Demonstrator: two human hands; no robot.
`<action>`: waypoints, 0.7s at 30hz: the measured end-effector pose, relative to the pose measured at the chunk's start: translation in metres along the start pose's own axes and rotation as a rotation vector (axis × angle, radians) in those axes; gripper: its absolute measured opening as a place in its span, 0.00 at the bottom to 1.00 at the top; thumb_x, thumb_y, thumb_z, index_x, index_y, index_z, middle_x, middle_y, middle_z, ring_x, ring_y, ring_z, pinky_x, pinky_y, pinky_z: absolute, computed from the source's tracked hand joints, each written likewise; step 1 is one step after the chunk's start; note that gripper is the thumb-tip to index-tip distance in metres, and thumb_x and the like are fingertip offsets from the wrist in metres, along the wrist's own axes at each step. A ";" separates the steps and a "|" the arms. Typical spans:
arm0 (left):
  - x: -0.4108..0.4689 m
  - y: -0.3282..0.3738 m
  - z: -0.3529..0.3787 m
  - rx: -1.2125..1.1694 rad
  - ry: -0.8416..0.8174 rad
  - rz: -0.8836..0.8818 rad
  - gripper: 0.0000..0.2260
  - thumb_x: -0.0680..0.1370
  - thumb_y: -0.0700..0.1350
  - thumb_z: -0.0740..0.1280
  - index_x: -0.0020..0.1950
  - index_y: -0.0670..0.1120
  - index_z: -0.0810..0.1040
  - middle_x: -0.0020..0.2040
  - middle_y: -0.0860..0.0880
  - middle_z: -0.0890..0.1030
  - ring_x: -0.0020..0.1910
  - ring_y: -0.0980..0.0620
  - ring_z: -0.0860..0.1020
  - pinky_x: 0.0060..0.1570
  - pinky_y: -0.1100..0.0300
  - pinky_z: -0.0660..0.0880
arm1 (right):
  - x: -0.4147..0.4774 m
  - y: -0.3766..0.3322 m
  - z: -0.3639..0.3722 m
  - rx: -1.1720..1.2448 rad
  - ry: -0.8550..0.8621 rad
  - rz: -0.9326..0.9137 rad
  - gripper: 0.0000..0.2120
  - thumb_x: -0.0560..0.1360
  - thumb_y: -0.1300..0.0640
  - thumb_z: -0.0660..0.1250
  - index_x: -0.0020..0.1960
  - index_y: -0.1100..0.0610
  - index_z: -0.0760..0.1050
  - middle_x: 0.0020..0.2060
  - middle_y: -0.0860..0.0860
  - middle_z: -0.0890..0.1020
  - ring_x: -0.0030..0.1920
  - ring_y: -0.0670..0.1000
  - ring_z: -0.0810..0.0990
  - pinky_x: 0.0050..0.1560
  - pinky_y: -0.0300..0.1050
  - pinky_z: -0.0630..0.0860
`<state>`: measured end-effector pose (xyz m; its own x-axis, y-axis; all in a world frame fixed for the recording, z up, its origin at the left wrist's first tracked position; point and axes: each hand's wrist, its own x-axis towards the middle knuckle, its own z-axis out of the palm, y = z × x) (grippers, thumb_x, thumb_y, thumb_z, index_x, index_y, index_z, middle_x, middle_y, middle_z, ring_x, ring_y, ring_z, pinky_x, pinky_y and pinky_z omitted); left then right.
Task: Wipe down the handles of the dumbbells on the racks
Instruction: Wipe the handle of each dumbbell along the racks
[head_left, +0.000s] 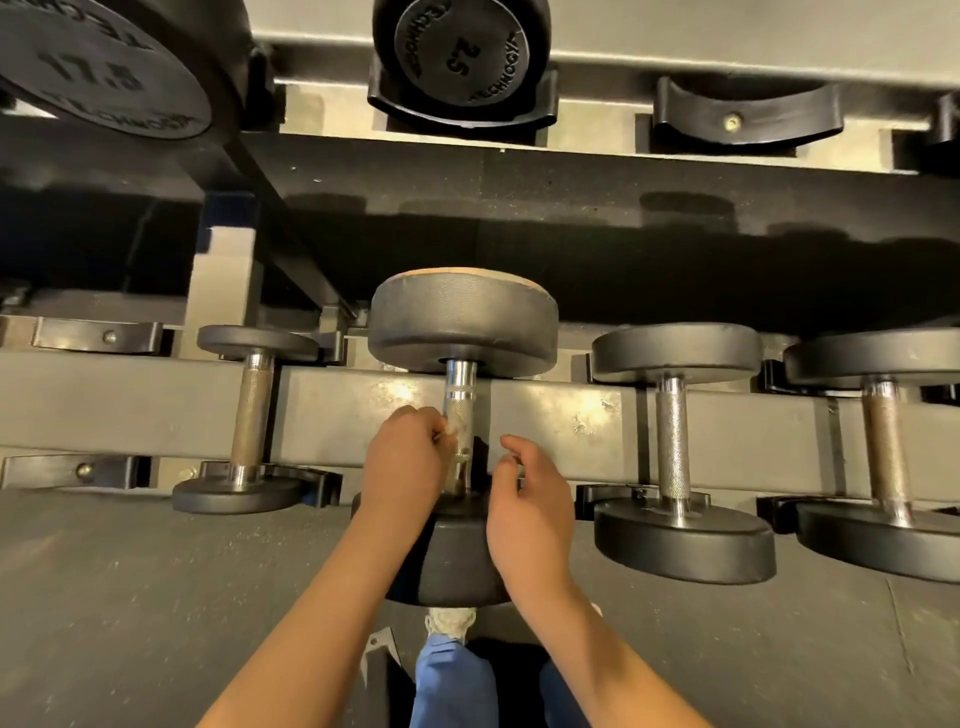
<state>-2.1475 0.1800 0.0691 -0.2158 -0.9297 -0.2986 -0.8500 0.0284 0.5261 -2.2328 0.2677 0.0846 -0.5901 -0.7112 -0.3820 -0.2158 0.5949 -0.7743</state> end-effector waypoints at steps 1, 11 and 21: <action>-0.002 -0.002 0.001 0.025 -0.001 0.025 0.05 0.78 0.43 0.66 0.46 0.42 0.80 0.41 0.46 0.76 0.41 0.49 0.76 0.38 0.63 0.64 | -0.001 0.000 0.000 0.002 0.001 -0.001 0.14 0.80 0.59 0.57 0.63 0.54 0.74 0.51 0.48 0.80 0.47 0.43 0.77 0.44 0.28 0.68; 0.011 -0.005 -0.014 -0.250 0.020 0.025 0.02 0.75 0.42 0.70 0.45 0.44 0.81 0.38 0.54 0.79 0.37 0.59 0.75 0.35 0.73 0.66 | 0.009 -0.016 -0.003 -0.126 -0.112 -0.130 0.13 0.78 0.62 0.59 0.59 0.56 0.79 0.51 0.49 0.81 0.52 0.47 0.78 0.51 0.33 0.68; -0.003 0.000 -0.027 -0.431 -0.206 0.049 0.09 0.76 0.42 0.70 0.56 0.46 0.81 0.46 0.50 0.82 0.44 0.59 0.79 0.42 0.76 0.72 | 0.038 -0.026 0.005 0.286 -0.095 -0.075 0.11 0.73 0.72 0.66 0.41 0.58 0.80 0.37 0.50 0.82 0.38 0.43 0.80 0.42 0.38 0.77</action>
<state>-2.1337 0.1731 0.0920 -0.3787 -0.8376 -0.3937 -0.5690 -0.1248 0.8128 -2.2460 0.2234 0.0875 -0.5026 -0.7888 -0.3537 -0.0204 0.4198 -0.9074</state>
